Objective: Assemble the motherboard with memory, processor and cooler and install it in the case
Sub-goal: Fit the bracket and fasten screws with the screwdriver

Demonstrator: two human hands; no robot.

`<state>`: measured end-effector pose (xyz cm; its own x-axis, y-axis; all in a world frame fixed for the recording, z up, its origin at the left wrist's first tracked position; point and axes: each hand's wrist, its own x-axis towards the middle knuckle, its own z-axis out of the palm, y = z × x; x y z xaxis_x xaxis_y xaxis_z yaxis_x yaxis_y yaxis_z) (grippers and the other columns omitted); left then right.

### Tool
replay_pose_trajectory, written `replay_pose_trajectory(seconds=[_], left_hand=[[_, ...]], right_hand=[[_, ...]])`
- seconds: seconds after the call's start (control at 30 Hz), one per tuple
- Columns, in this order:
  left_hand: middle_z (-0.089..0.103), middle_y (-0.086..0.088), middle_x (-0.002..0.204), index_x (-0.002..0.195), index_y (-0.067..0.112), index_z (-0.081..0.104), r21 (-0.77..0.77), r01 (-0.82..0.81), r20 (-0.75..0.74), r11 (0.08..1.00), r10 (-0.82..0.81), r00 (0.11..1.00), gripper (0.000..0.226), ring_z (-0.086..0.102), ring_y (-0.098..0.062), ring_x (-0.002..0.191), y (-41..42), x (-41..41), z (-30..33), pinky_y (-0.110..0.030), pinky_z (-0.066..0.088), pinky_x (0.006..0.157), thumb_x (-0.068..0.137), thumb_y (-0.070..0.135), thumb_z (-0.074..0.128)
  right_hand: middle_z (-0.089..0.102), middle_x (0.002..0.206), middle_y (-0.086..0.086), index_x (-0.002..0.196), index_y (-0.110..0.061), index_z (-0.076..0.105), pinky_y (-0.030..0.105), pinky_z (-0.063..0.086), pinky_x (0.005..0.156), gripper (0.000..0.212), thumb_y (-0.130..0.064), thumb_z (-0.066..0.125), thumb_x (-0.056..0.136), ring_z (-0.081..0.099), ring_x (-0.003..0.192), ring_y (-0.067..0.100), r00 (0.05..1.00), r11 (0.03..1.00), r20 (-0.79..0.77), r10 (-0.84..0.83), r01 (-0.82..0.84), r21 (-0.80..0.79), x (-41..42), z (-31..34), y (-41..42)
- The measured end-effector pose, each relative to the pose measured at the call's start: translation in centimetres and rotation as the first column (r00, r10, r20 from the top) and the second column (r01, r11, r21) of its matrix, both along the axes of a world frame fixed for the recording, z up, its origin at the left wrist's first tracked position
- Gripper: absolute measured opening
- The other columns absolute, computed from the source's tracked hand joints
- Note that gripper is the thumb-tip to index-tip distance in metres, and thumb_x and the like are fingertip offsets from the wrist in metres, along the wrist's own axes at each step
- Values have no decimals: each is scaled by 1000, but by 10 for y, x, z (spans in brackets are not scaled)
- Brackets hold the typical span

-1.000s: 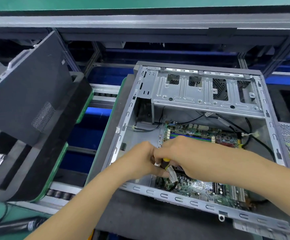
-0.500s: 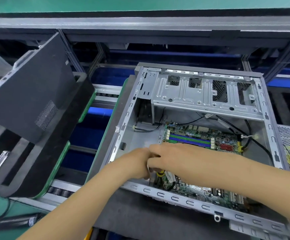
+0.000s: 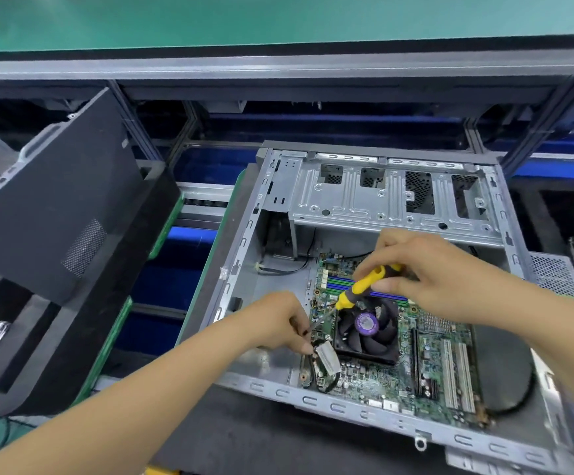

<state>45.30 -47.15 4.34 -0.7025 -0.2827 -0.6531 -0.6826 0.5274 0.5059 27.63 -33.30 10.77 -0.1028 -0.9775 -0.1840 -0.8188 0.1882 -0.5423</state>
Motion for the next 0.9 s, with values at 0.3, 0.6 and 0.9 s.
replay_pose_trajectory(seconds=[0.3, 0.6, 0.9], left_hand=[[54, 0, 59, 74, 8, 60, 819, -569, 158, 78, 922, 354, 29, 34, -5, 41, 5, 0, 2, -15, 30, 39, 95, 26, 53], [55, -2, 66, 61, 7, 70, 921, -247, 344, -300, 926, 158, 26, 46, -8, 52, 10, 2, 7, -17, 44, 51, 70, 31, 71], [71, -10, 99, 80, 7, 74, 974, -82, 226, -213, 951, 213, 26, 70, -19, 84, 8, 3, 20, -27, 58, 75, 87, 25, 56]], right_hand=[[63, 75, -2, 95, -35, 66, 16, 44, 58, 14, -23, 60, 90, 60, 65, 2, 969, 965, 126, -214, 229, -126, -17, 9, 11], [71, 82, 17, 95, -2, 63, 22, 49, 51, 12, -11, 60, 88, 66, 65, 23, 532, 829, 728, -432, 553, 88, 0, -10, 17], [66, 93, 17, 108, 5, 67, 25, 53, 59, 34, -12, 58, 81, 63, 73, 20, -52, 869, 938, -344, 360, 339, 28, -20, 6]])
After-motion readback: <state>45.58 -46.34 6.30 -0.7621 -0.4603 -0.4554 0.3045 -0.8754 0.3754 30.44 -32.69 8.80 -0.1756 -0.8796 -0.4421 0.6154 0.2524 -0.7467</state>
